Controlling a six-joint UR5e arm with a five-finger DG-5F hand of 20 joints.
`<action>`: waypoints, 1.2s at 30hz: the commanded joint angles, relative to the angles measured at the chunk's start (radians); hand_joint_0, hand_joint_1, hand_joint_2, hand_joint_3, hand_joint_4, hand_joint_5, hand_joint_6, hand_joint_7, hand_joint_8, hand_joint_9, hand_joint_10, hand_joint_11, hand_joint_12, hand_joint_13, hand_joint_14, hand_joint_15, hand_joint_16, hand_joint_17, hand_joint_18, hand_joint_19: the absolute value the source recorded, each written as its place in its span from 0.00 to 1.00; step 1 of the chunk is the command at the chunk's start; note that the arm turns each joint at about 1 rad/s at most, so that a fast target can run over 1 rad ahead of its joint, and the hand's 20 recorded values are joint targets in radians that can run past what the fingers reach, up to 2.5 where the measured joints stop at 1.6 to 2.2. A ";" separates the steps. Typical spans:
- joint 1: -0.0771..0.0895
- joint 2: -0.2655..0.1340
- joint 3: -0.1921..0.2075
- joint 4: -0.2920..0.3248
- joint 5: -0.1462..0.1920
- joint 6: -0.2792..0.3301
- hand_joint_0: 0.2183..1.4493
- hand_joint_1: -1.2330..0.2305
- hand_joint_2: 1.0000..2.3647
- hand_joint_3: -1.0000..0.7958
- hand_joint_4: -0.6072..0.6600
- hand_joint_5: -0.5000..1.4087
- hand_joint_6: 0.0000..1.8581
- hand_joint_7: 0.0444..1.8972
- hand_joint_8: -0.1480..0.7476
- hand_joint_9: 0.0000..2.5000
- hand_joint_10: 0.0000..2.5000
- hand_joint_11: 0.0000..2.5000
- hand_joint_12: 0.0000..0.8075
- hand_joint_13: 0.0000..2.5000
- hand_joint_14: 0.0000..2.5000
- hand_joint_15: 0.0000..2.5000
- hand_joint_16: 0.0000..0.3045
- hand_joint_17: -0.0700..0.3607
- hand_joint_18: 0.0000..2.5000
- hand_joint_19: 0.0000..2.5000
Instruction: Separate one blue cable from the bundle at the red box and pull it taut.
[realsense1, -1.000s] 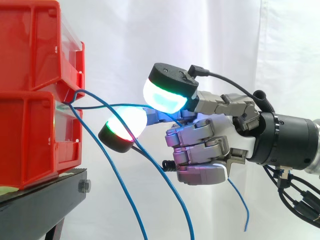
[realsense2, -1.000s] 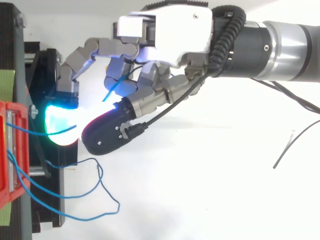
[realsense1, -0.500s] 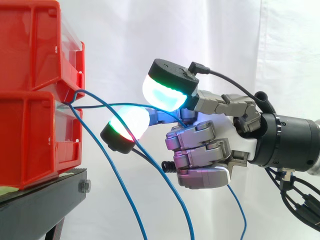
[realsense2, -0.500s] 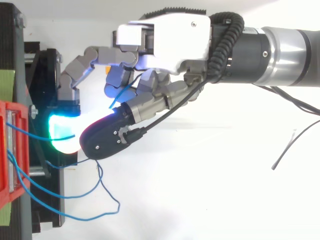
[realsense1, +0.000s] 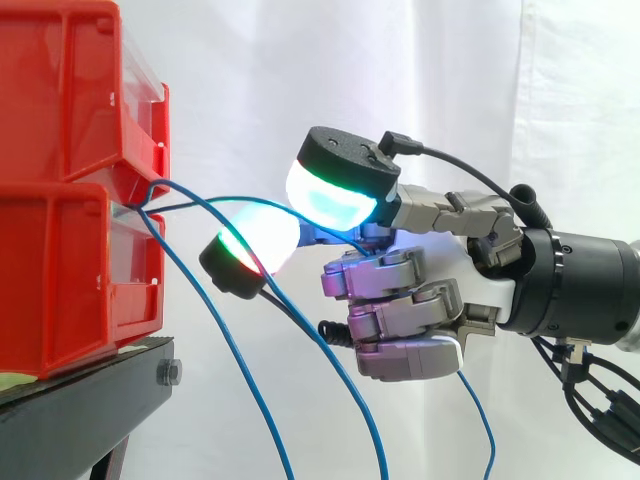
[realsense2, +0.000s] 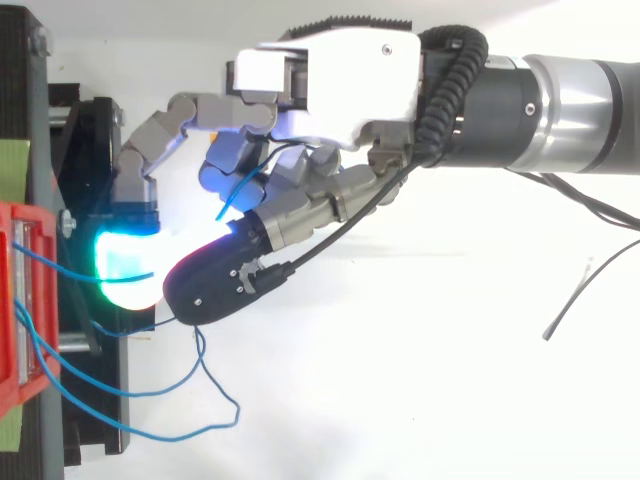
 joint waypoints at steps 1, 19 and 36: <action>0.002 0.000 0.000 -0.001 0.001 0.000 0.32 0.32 0.01 0.52 0.41 0.18 0.48 0.44 0.42 0.37 1.00 0.76 0.62 0.58 1.00 0.58 0.71 0.54 0.84 0.47; 0.002 0.000 0.000 -0.079 -0.040 0.078 0.34 0.30 0.02 0.54 0.29 0.18 0.48 0.49 0.32 0.29 1.00 0.77 0.55 0.50 1.00 0.59 0.22 0.51 0.76 0.57; 0.002 0.000 0.000 -0.085 -0.039 0.178 0.35 0.21 0.00 0.63 0.16 0.21 0.45 0.56 0.23 0.30 1.00 0.75 0.47 0.48 1.00 0.54 0.23 0.53 0.74 0.50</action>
